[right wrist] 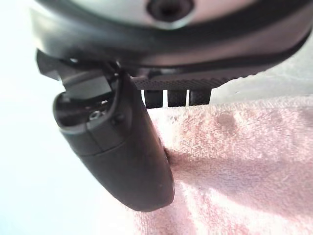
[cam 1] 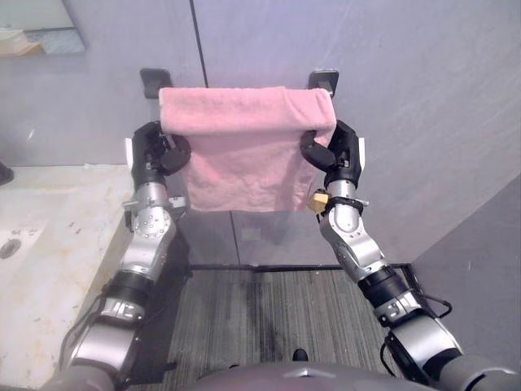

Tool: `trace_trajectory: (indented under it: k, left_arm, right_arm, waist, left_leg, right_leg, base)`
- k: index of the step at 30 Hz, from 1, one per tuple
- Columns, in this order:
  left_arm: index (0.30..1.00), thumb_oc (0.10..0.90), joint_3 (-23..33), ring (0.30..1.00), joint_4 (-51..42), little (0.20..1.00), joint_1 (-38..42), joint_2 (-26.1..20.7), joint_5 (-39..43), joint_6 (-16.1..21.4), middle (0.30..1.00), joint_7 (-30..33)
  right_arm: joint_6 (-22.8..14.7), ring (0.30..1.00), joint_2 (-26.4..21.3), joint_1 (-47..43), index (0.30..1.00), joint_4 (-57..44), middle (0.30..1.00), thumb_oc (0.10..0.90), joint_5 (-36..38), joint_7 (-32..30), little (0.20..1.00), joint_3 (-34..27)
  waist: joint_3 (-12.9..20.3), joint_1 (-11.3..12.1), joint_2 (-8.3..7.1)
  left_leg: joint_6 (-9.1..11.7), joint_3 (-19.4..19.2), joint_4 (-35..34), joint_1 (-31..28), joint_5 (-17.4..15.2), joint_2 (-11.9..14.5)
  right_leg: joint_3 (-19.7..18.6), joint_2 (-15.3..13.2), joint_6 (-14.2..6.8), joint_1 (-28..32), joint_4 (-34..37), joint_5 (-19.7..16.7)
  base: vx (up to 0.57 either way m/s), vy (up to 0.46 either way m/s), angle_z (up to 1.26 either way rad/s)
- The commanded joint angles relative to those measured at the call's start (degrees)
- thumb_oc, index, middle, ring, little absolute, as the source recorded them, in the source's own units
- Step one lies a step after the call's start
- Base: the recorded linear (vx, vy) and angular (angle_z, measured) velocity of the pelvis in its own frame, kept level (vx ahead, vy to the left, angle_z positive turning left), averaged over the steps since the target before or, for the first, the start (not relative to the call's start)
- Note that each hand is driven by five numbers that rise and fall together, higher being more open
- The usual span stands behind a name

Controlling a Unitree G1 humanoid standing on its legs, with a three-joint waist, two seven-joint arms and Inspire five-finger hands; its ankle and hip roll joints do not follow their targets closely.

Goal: Organize the bathroom.

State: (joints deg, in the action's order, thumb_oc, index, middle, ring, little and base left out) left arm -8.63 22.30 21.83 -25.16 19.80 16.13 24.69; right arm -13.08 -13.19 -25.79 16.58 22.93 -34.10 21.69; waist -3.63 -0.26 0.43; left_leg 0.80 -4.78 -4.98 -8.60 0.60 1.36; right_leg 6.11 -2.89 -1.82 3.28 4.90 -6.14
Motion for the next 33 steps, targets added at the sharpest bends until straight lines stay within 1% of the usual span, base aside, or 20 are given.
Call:
trace_trajectory:
  k: [1, 3, 7, 10, 13, 18, 19, 21, 22, 23, 24, 25, 26, 27, 28, 29, 30, 31, 32, 33]
  left_arm:
    - [0.9, 0.8, -0.2, 0.9, 1.1, 0.9, 4.6, -4.1, -1.2, 4.1, 0.9, -2.2]
    - [0.9, 0.8, -0.1, 0.9, 1.2, 0.9, 4.2, -4.2, -1.1, 4.2, 0.9, -2.7]
    - [0.9, 0.8, 0.9, 0.9, -0.6, 0.9, 2.0, -4.1, -1.4, 3.0, 0.9, -3.3]
    - [0.9, 0.8, 1.7, 0.9, -1.6, 0.9, 0.5, -4.4, -2.0, 3.0, 0.9, -3.8]
    - [0.9, 0.8, 3.9, 0.9, -4.1, 0.9, -3.5, -4.4, -2.0, 3.0, 0.9, -4.4]
    - [0.9, 0.8, 6.8, 0.9, -7.8, 0.9, -10.0, -2.3, -1.7, 0.8, 0.9, -5.3]
    - [0.9, 0.8, 7.3, 0.9, -8.7, 0.9, -12.1, -1.6, -1.1, 1.1, 0.9, -5.3]
    - [0.9, 0.8, 8.0, 0.9, -9.2, 0.9, -13.9, -0.7, -0.9, -0.2, 0.9, -5.9]
    - [0.9, 0.8, 8.3, 0.9, -10.3, 0.9, -16.5, 0.8, -0.6, -1.3, 0.9, -6.0]
    - [0.9, 0.8, 8.3, 0.9, -10.6, 0.9, -17.1, 1.1, -0.3, -1.8, 0.9, -6.0]
    - [0.9, 0.8, 8.6, 0.9, -10.5, 0.9, -20.0, 2.6, 2.8, -4.3, 0.9, -7.5]
    - [0.9, 0.8, 8.6, 0.9, -10.3, 0.9, -20.2, 2.7, 3.0, -4.4, 0.9, -7.7]
    - [0.9, 0.8, 8.0, 0.9, -8.2, 0.9, -21.8, 3.4, 7.4, -5.4, 0.9, -9.4]
    - [0.9, 0.8, 7.9, 0.9, -7.8, 0.9, -22.0, 3.5, 9.1, -6.2, 0.9, -9.9]
    - [0.9, 0.8, 7.4, 0.9, -4.1, 0.9, -22.9, 4.8, 9.6, -6.1, 0.9, -11.0]
    - [0.9, 0.8, 6.5, 0.9, -1.7, 0.9, -23.3, 5.0, 9.5, -5.5, 0.9, -11.7]
    - [0.9, 0.8, 6.0, 0.9, 0.1, 0.9, -23.8, 5.1, 12.4, -5.5, 0.9, -13.4]
    - [0.9, 0.8, 5.9, 0.9, 2.9, 0.9, -24.6, 6.1, 16.7, -8.2, 0.9, -16.3]
    - [0.9, 0.8, 5.5, 0.9, 4.8, 0.9, -25.0, 6.5, 15.7, -7.9, 0.9, -17.3]
    - [0.9, 0.8, 4.2, 0.9, 8.6, 0.9, -25.7, 6.7, 12.3, -6.8, 0.9, -18.9]
  right_arm:
    - [-6.3, 0.9, -3.4, 0.7, 0.9, -2.5, 0.9, 0.8, -2.6, 1.1, 0.9, -5.2]
    - [-6.3, 0.9, -3.8, 1.2, 0.9, -2.7, 0.9, 0.8, -3.0, 1.7, 0.9, -5.6]
    - [-7.0, 0.9, -5.2, 4.7, 0.9, -4.6, 0.9, 0.8, -4.9, 4.1, 0.9, -6.8]
    - [-7.5, 0.9, -6.0, 7.1, 0.9, -5.9, 0.9, 0.8, -5.7, 5.3, 0.9, -7.8]
    - [-7.8, 0.9, -7.4, 11.8, 0.9, -7.9, 0.9, 0.8, -7.3, 7.4, 0.9, -10.1]
    - [-6.8, 0.9, -7.5, 18.5, 0.9, -8.7, 0.9, 0.8, -8.2, 9.5, 0.9, -12.3]
    - [-6.5, 0.9, -7.4, 20.3, 0.9, -8.6, 0.9, 0.8, -8.7, 10.1, 0.9, -12.7]
    - [-5.4, 0.9, -7.0, 21.9, 0.9, -8.1, 0.9, 0.8, -9.5, 10.8, 0.9, -13.1]
    - [-4.7, 0.9, -6.5, 23.9, 0.9, -7.1, 0.9, 0.8, -9.9, 11.8, 0.9, -13.5]
    - [-4.6, 0.9, -6.4, 24.4, 0.9, -6.8, 0.9, 0.8, -10.2, 12.0, 0.9, -13.6]
    - [-3.0, 0.9, -6.1, 26.4, 0.9, -5.0, 0.9, 0.8, -9.3, 13.5, 0.9, -13.8]
    - [-2.8, 0.9, -6.1, 26.6, 0.9, -4.7, 0.9, 0.8, -9.2, 13.6, 0.9, -13.8]
    - [-2.3, 0.9, -6.1, 28.0, 0.9, -3.0, 0.9, 0.8, -10.0, 14.1, 0.9, -13.8]
    - [-1.7, 0.9, -6.1, 28.2, 0.9, -2.8, 0.9, 0.8, -9.9, 14.3, 0.9, -13.8]
    - [-1.3, 0.9, -6.0, 29.1, 0.9, -1.1, 0.9, 0.8, -8.9, 14.4, 0.9, -13.2]
    - [-0.8, 0.9, -5.7, 29.6, 0.9, 0.0, 0.9, 0.8, -8.8, 13.8, 0.9, -12.8]
    - [-1.1, 0.9, -5.5, 30.0, 0.9, 1.6, 0.9, 0.8, -9.2, 13.5, 0.9, -12.7]
    - [0.0, 0.9, -5.4, 30.6, 0.9, 3.5, 0.9, 0.8, -9.3, 13.0, 0.9, -12.2]
    - [0.3, 0.9, -5.3, 30.8, 0.9, 4.3, 0.9, 0.8, -9.0, 12.8, 0.9, -11.7]
    - [0.9, 0.9, -5.0, 31.2, 0.9, 6.7, 0.9, 0.8, -7.9, 12.9, 0.9, -10.9]
  waist:
    - [5.1, -1.0, 0.1]
    - [5.1, -1.1, 0.06]
    - [5.0, -1.5, -0.04]
    - [5.0, -1.7, -0.1]
    - [4.7, -2.0, -0.09]
    - [4.2, -2.1, -0.15]
    - [4.0, -2.1, -0.19]
    - [3.9, -2.2, -0.21]
    - [3.5, -2.2, -0.25]
    - [3.5, -2.2, -0.28]
    - [3.1, -2.2, -0.44]
    - [3.1, -2.2, -0.45]
    - [2.8, -2.3, -0.55]
    - [2.7, -2.3, -0.56]
    - [2.5, -2.4, -0.55]
    - [2.3, -2.4, -0.55]
    - [2.1, -2.4, -0.58]
    - [1.7, -2.4, -0.53]
    - [1.6, -2.4, -0.52]
    - [1.3, -2.4, -0.51]
  left_leg:
    - [-1.0, -2.4, 0.0, 0.4, -0.8, -0.1]
    - [-1.0, -2.5, 0.0, 0.5, -0.7, -0.1]
    - [-1.3, -2.6, 0.0, 0.5, -0.8, -0.3]
    - [-1.4, -2.8, 0.0, 0.5, -0.9, -0.3]
    - [-1.5, -2.9, 0.0, 0.6, -1.0, -0.3]
    - [-1.7, -3.1, 0.0, 0.8, -1.0, -0.4]
    - [-1.7, -3.0, 0.0, 0.9, -1.0, -0.4]
    - [-1.8, -2.9, 0.0, 0.9, -1.1, -0.4]
    - [-1.9, -2.8, 0.0, 1.1, -1.1, -0.5]
    - [-1.9, -2.7, 0.0, 1.1, -1.1, -0.5]
    - [-2.0, -2.7, 0.0, 1.3, -1.1, -0.7]
    - [-2.0, -2.7, 0.0, 1.4, -1.1, -0.7]
    - [-2.0, -2.8, 0.0, 1.6, -1.1, -0.7]
    - [-2.0, -2.8, 0.0, 1.7, -1.1, -0.7]
    - [-2.0, -2.8, 0.0, 1.9, -1.0, -0.8]
    - [-2.0, -2.9, 0.0, 2.1, -0.9, -0.9]
    - [-2.1, -2.8, 0.0, 2.2, -0.9, -1.0]
    - [-2.2, -2.6, 0.0, 2.4, -1.0, -1.2]
    - [-2.3, -2.6, 0.0, 2.5, -1.0, -1.2]
    - [-2.5, -2.7, 0.0, 2.6, -1.0, -1.4]
  right_leg:
    - [1.6, -2.1, -1.5, 3.3, 0.1, 3.6]
    - [1.6, -2.1, -1.5, 3.3, 0.1, 3.6]
    - [1.3, -2.1, -1.7, 3.1, 0.1, 3.5]
    - [1.1, -2.1, -1.8, 3.0, 0.1, 3.5]
    - [0.8, -2.1, -2.0, 2.9, 0.1, 3.4]
    - [0.7, -2.2, -2.2, 2.6, 0.1, 3.2]
    - [0.8, -2.2, -2.2, 2.5, 0.1, 3.2]
    - [0.8, -2.2, -2.2, 2.5, 0.1, 3.1]
    - [0.9, -2.2, -2.3, 2.4, 0.1, 3.0]
    - [0.9, -2.2, -2.3, 2.3, 0.1, 3.0]
    - [0.8, -2.3, -2.5, 2.1, 0.1, 2.7]
    - [0.8, -2.3, -2.5, 2.0, 0.1, 2.6]
    - [0.9, -2.3, -2.6, 1.8, 0.1, 2.4]
    - [1.0, -2.3, -2.7, 1.7, 0.1, 2.3]
    - [1.1, -2.3, -2.8, 1.5, 0.1, 2.1]
    - [1.2, -2.4, -2.8, 1.4, 0.1, 2.0]
    - [1.3, -2.4, -2.9, 1.4, 0.1, 1.9]
    - [1.4, -2.5, -3.0, 1.2, 0.1, 1.8]
    - [1.4, -2.5, -3.1, 1.1, 0.1, 1.8]
    - [1.5, -2.6, -3.2, 1.0, 0.1, 1.7]
  base:
    - [-0.04, 0.012, 0.01]
    - [-0.02, 0.007, 0.0]
    - [-0.04, 0.013, -0.02]
    - [-0.01, 0.002, -0.02]
    - [-0.06, 0.013, -0.06]
    - [-0.07, 0.009, -0.05]
    - [-0.08, 0.011, -0.05]
    - [-0.08, 0.013, -0.02]
    - [-0.08, 0.017, 0.0]
    - [-0.14, 0.024, 0.0]
    - [-0.09, 0.015, 0.0]
    - [-0.15, 0.021, 0.0]
    - [-0.09, 0.013, 0.0]
    - [-0.14, 0.02, 0.0]
    - [-0.11, 0.018, 0.0]
    - [-0.13, 0.021, 0.0]
    - [-0.14, 0.029, 0.01]
    - [-0.13, 0.027, 0.0]
    - [-0.16, 0.04, -0.02]
    - [-0.16, 0.047, -0.02]
